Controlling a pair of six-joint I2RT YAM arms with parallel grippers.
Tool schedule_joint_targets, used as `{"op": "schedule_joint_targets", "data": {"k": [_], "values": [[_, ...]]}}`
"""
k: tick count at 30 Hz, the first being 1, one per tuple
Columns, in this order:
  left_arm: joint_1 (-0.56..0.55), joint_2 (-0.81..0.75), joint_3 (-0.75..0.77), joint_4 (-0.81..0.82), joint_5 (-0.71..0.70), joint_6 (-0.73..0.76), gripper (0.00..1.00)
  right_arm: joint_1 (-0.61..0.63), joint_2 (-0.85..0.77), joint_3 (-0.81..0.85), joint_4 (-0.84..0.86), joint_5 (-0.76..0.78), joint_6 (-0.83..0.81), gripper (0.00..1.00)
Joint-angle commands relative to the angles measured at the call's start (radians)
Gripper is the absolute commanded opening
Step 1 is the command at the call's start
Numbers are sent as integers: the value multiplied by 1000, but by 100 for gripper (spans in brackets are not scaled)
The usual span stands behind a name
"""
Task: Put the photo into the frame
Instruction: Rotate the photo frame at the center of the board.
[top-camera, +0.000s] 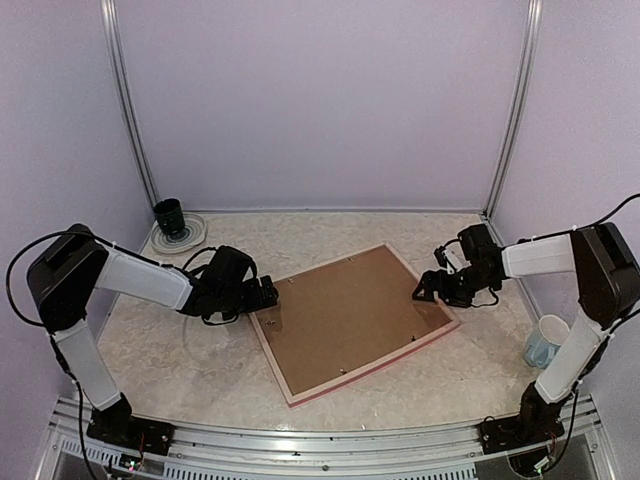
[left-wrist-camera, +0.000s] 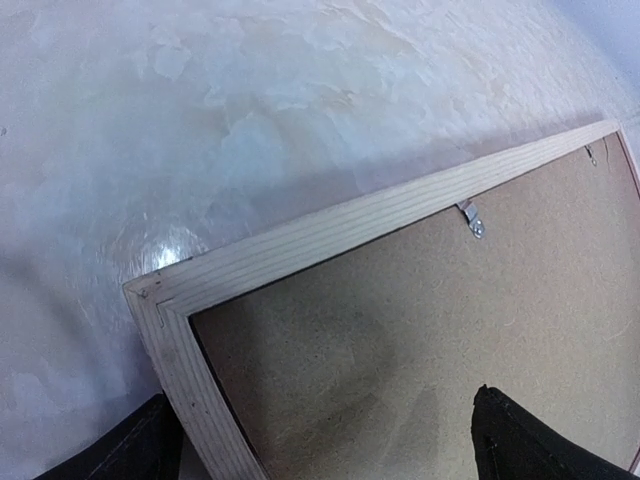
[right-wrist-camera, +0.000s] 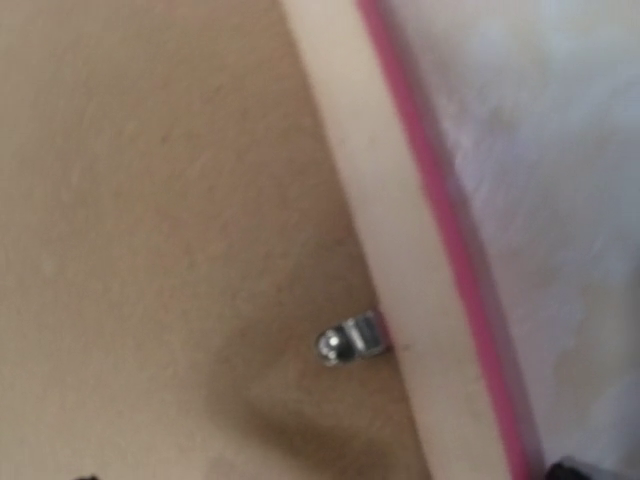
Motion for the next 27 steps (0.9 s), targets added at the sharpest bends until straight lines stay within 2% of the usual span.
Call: {"op": "schedule_joint_targets", "data": {"k": [1,8,16,20,23,27], "values": [[36,83,86,52,154,42,99,54,-51,-33,-19,-80,13,96],[95,224,306,-3,245,102,99,70,-107,-67,-11,-94,35,96],[152,381,500,-24,354,105,99,108,-133,-107,4,-97,61,96],[161,418,579,-61,341,121,99,127,-155,-116,0,-95,69,96],[168,396,570,-87,297,127,99,133,-182,-121,-14,-75,70,96],[173,299,468,-99,240,130,99,133,-211,-119,-34,-22,67,96]]}}
